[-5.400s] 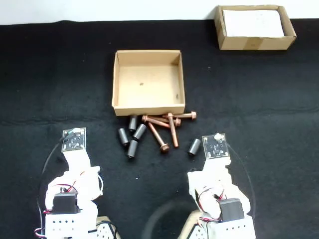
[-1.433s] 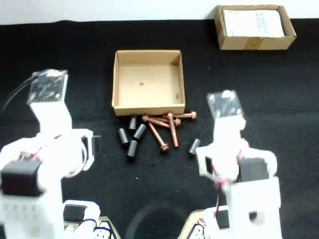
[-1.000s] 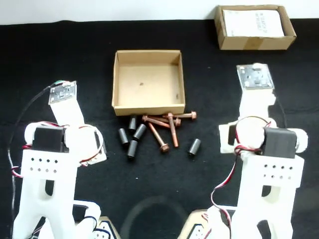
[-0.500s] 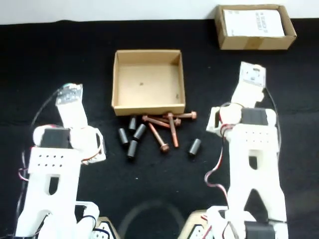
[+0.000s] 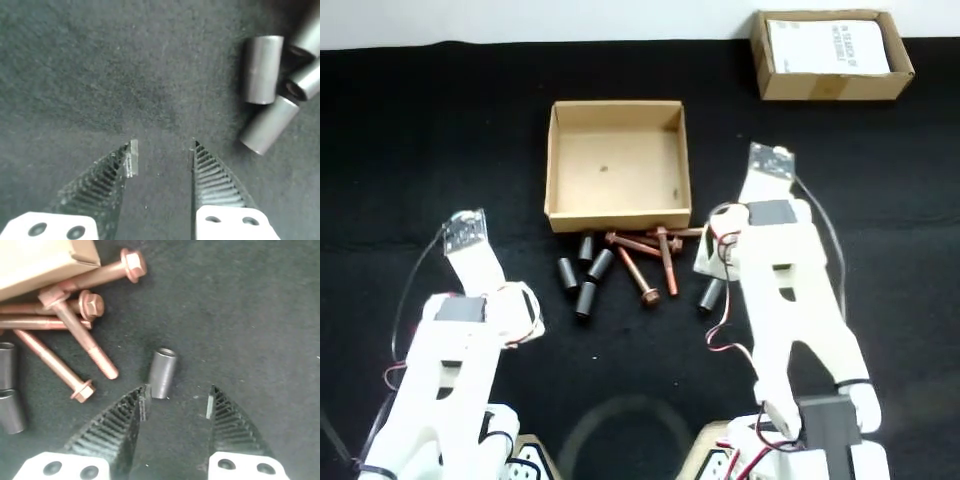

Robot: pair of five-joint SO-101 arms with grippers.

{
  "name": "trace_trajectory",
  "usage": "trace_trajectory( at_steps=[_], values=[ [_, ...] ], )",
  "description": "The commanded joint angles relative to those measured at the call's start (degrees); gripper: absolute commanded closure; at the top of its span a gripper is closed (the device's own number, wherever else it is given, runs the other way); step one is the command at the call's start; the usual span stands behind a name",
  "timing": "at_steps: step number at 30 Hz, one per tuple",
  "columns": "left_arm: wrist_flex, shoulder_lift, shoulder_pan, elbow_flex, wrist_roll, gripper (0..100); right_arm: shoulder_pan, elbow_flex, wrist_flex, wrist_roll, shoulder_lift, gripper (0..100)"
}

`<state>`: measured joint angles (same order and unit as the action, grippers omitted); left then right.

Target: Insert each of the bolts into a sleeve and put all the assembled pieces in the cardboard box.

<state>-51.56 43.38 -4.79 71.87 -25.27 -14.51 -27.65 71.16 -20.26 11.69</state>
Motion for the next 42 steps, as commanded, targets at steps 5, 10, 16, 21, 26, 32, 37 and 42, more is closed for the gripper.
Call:
trace_trajectory(
  at_steps=[5,10,16,21,26,32,37,42],
  values=[
    [7.5,0.0,-0.5,2.9,-0.4,83,-0.7,-1.5,-4.2,-3.1,-3.9,82.8],
    [7.5,-0.1,-0.3,2.9,-0.4,83,-1.1,-1.7,-5.4,-3.5,-5.4,82.8],
    [7.5,-0.1,-0.3,2.9,-0.4,83,-4.4,-1.7,-5.7,-3.6,-5.8,82.8],
    [7.5,-0.1,-0.4,2.9,-0.2,83,-6.6,-1.7,-5.7,-3.6,-9.6,82.8],
    [7.5,-0.2,-0.4,2.9,-0.2,83,-6.4,-1.4,-7.1,-3.6,-15.0,82.8],
    [7.5,-0.2,-0.4,2.9,-0.1,83,-6.4,-1.5,-10.7,-3.6,-16.0,82.8],
    [7.5,-0.2,-0.4,2.9,-0.1,83,-5.9,-1.5,-10.9,-3.6,-16.2,82.8],
    [7.5,-0.2,-0.4,2.9,0.0,83,-1.5,-1.8,-10.9,-3.6,-16.2,82.8]
  ],
)
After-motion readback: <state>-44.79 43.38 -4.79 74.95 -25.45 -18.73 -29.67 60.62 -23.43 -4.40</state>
